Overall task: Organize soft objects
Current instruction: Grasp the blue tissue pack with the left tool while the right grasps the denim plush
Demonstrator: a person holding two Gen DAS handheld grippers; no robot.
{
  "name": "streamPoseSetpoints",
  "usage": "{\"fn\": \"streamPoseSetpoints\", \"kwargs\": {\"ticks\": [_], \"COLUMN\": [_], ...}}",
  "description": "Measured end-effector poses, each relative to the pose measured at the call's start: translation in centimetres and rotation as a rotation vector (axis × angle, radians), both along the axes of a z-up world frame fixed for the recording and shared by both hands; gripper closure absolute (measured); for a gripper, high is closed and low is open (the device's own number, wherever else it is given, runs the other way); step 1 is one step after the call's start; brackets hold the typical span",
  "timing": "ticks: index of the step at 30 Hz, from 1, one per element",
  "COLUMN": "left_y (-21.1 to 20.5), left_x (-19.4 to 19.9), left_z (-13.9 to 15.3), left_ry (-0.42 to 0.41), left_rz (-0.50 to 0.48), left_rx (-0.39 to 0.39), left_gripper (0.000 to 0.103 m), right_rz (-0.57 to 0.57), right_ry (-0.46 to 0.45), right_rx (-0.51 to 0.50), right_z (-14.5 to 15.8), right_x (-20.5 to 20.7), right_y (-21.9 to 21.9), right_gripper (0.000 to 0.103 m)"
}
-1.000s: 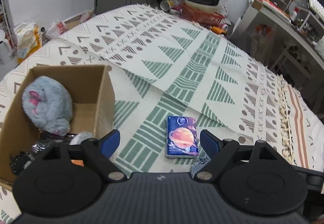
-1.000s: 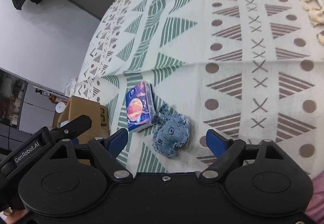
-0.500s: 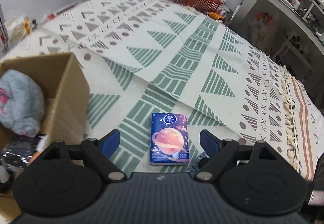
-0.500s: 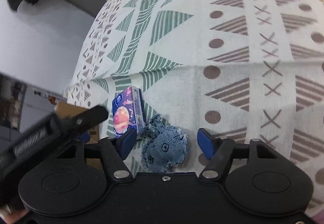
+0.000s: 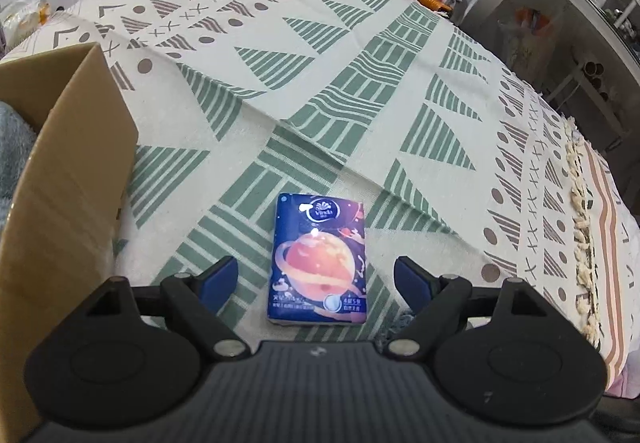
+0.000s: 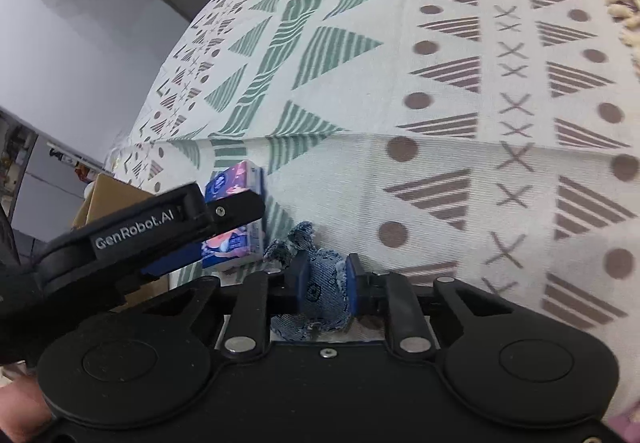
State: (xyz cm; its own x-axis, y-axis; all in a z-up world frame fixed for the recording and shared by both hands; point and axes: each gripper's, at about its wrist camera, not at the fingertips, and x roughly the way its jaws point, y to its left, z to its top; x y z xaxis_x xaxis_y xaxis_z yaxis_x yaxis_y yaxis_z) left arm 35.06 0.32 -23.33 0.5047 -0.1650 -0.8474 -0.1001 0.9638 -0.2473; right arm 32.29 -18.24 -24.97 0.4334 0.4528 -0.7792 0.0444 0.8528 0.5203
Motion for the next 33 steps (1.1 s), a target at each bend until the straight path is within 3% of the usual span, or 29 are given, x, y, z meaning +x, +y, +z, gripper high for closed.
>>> {"fn": "streamPoseSetpoints", "kwargs": {"ticks": [3,5,6,7,13,17,33], "left_y": [-0.4,-0.5,-0.8,-1.0,-0.8,0.5,6.4], "left_x": [-0.1,-0.5,-0.6,-0.8,-2.4,-3.9,-9.1], "left_z": [-0.6,-0.8,-0.7,-0.7,0.4,1.8,9.5], "left_ry": [0.006,-0.008,-0.012,-0.016,-0.055,0.009,-0.084], "left_rz": [-0.015,0.003,0.001,-0.006,0.033,0.112,0.174], "left_rx": [0.013,0.035,0.059,0.08,0.05,-0.04,-0.091], "left_gripper": [0.024,0.037,0.05,0.052,0.053,0.053,0.053], "right_rz": [-0.029,-0.051,-0.061,-0.07,-0.122,-0.137,-0.098], "right_ry": [-0.005,-0.009,-0.011,-0.015,-0.03,-0.04,-0.136], "right_rx": [-0.018,-0.031,-0.034,-0.039,-0.017,0.043,0.075], "right_z": [0.3,0.4,0.5,0.6,1.7,3.0,9.3], "right_x": [-0.7,-1.2,-1.3,-1.5,-2.4,-3.1,-5.0], "right_y": [-0.8,-1.5,-1.7,-2.0,-3.1,-2.9,1.1], "right_gripper": [0.088,0.088,0.088,0.09,0.094,0.095,0.095]}}
